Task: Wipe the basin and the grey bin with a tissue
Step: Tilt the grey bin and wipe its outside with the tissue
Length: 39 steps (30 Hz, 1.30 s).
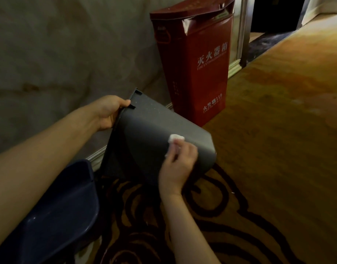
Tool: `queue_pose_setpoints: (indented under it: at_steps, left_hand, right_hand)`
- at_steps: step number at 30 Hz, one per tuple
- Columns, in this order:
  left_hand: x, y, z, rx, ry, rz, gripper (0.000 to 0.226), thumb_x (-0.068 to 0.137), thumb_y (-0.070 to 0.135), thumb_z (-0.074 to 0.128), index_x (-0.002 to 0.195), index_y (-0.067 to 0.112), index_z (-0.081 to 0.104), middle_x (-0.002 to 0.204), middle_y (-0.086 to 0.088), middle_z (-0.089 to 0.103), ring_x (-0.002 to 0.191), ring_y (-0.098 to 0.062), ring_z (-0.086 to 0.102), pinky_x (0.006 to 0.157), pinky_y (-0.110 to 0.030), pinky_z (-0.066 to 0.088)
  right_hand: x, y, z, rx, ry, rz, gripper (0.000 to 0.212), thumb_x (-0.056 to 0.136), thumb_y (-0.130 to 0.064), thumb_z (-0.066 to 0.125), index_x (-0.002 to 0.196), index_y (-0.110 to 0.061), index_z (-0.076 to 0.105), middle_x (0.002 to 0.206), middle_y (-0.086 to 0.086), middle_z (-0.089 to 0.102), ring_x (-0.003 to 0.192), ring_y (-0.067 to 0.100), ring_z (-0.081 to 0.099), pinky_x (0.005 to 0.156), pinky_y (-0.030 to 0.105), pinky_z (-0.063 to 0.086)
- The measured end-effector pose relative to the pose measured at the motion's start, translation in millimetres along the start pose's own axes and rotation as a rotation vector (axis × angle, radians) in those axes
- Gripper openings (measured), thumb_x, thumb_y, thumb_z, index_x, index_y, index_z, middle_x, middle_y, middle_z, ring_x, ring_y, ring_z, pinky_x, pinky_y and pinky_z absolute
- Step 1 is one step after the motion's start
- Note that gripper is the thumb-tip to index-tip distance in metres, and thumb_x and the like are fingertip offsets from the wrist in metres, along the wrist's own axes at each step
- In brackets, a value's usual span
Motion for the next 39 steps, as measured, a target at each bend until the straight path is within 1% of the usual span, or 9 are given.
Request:
queue_pose_setpoints:
  at_steps: [4, 8, 13, 17, 20, 26, 31, 35, 39]
  left_hand:
    - [-1, 3, 7, 0.026, -0.01, -0.021, 0.024, 0.094, 0.016, 0.039, 0.081, 0.013, 0.058, 0.065, 0.001, 0.068, 0.066, -0.011, 0.06, 0.058, -0.025, 0.048]
    - [-3, 6, 12, -0.008, 0.004, -0.019, 0.024, 0.095, 0.014, 0.037, 0.081, 0.012, 0.056, 0.064, -0.001, 0.067, 0.068, -0.013, 0.059, 0.061, -0.026, 0.048]
    - [-8, 2, 9, -0.058, 0.022, -0.033, 0.024, 0.095, 0.014, 0.036, 0.08, 0.01, 0.055, 0.072, -0.004, 0.062, 0.066, -0.015, 0.057, 0.058, -0.025, 0.047]
    - [-13, -4, 5, -0.092, -0.021, -0.03, 0.028, 0.095, 0.013, 0.035, 0.076, 0.01, 0.056, 0.042, 0.003, 0.064, 0.04, -0.009, 0.062, 0.038, -0.014, 0.046]
    - [-15, -9, 8, -0.148, -0.083, -0.035, 0.028, 0.095, 0.013, 0.035, 0.079, 0.009, 0.058, 0.048, 0.0, 0.068, 0.042, -0.01, 0.065, 0.041, -0.016, 0.051]
    - [-16, -19, 6, -0.167, -0.1, -0.046, 0.024, 0.094, 0.015, 0.037, 0.085, 0.008, 0.058, 0.052, -0.003, 0.07, 0.046, -0.012, 0.067, 0.043, -0.021, 0.054]
    - [-16, -27, -6, -0.143, -0.123, -0.057, 0.022, 0.093, 0.015, 0.039, 0.088, 0.009, 0.06, 0.078, -0.005, 0.061, 0.071, -0.016, 0.057, 0.068, -0.029, 0.048]
    - [-18, -34, -12, -0.163, -0.155, -0.063, 0.023, 0.092, 0.016, 0.041, 0.09, 0.007, 0.062, 0.081, -0.007, 0.064, 0.073, -0.018, 0.061, 0.07, -0.031, 0.052]
    - [-23, -40, -14, -0.16, -0.28, -0.1, 0.024, 0.092, 0.025, 0.042, 0.083, 0.011, 0.059, 0.059, -0.002, 0.061, 0.049, -0.012, 0.058, 0.044, -0.024, 0.05]
  right_hand:
    - [-2, 23, 11, -0.017, 0.044, -0.056, 0.016, 0.089, -0.02, 0.047, 0.1, -0.014, 0.057, 0.101, -0.001, 0.046, 0.086, 0.006, 0.045, 0.068, 0.005, 0.036]
    - [31, 83, -12, -0.024, 0.177, 0.242, 0.014, 0.093, -0.015, 0.047, 0.103, -0.012, 0.055, 0.115, 0.008, 0.047, 0.096, 0.016, 0.05, 0.073, 0.02, 0.038]
    - [65, 96, -27, 0.109, 0.205, 0.497, 0.014, 0.093, -0.018, 0.051, 0.106, -0.014, 0.055, 0.123, 0.006, 0.046, 0.1, 0.014, 0.051, 0.078, 0.025, 0.046]
    - [56, 12, -15, 0.016, 0.112, 0.082, 0.014, 0.091, -0.012, 0.051, 0.103, -0.015, 0.058, 0.112, 0.005, 0.053, 0.1, 0.013, 0.051, 0.078, 0.016, 0.04]
    - [11, -54, 19, 0.035, -0.149, -0.278, 0.012, 0.087, -0.011, 0.056, 0.096, -0.018, 0.06, 0.103, 0.0, 0.055, 0.094, 0.008, 0.05, 0.079, 0.021, 0.046]
    - [-28, -72, 38, 0.044, -0.266, -0.48, 0.013, 0.086, -0.01, 0.059, 0.097, -0.015, 0.062, 0.094, 0.004, 0.057, 0.084, 0.012, 0.051, 0.072, 0.023, 0.045]
    - [30, -35, 34, -0.042, -0.203, -0.141, 0.011, 0.087, -0.014, 0.058, 0.093, -0.019, 0.065, 0.095, -0.007, 0.052, 0.092, 0.008, 0.048, 0.081, 0.025, 0.043]
    - [71, 6, 22, -0.158, -0.236, 0.139, 0.011, 0.088, -0.017, 0.059, 0.095, -0.016, 0.068, 0.108, 0.001, 0.057, 0.101, 0.017, 0.054, 0.087, 0.03, 0.046]
    - [77, 15, 12, -0.19, -0.254, 0.171, 0.012, 0.088, -0.017, 0.06, 0.096, -0.013, 0.068, 0.112, 0.005, 0.056, 0.098, 0.015, 0.055, 0.082, 0.028, 0.046]
Point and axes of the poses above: each hand's wrist, its own x-axis towards the middle knuckle, its own z-axis out of the palm, y = z × x, the point moved 6 cm from there along x, towards the middle knuckle
